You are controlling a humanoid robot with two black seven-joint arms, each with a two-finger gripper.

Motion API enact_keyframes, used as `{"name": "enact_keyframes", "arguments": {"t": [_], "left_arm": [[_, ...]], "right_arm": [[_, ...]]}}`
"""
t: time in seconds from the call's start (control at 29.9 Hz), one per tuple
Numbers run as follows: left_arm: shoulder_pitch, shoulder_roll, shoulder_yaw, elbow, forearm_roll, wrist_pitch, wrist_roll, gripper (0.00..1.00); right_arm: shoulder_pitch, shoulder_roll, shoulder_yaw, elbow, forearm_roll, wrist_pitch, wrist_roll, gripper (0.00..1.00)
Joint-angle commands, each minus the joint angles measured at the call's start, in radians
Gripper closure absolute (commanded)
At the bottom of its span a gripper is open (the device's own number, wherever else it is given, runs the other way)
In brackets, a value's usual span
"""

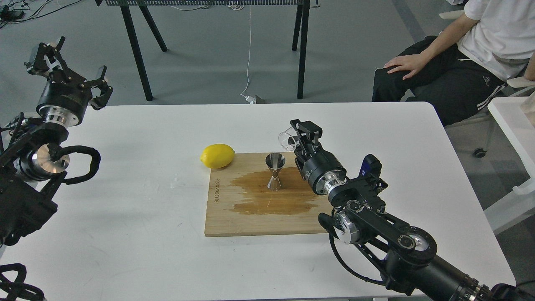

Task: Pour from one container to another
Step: 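Tilt the clear cup over the jigger with the right gripper to pour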

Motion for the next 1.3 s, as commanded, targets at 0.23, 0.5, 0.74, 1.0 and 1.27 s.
{"name": "enact_keyframes", "arguments": {"t": [0.23,0.5,0.74,1.0,1.27], "left_arm": [[-0.002,-0.002,-0.001,0.0,-0.003,0.0,0.0,0.0],[0.0,0.002,-0.001,0.0,-0.005,0.0,0.0,0.0],[0.0,0.0,-0.001,0.0,-0.005,0.0,0.0,0.0],[0.0,0.0,-0.001,0.0,-0.005,-0.001,0.0,0.0],[0.015,0.003,-0.002,0.0,-0.006,-0.002,-0.002,0.0]], "right_arm": [[0.006,0.0,-0.037,-0.003,-0.006,-0.001,0.0,0.67],[0.014,0.0,-0.041,-0.021,-0.076,-0.01,0.001,0.67],[0.02,0.0,-0.068,-0.029,-0.079,-0.023,0.015,0.67],[0.04,0.0,-0.069,-0.069,-0.081,-0.026,0.035,0.67],[0.045,0.0,-0.092,-0.072,-0.081,-0.029,0.035,0.67]]}}
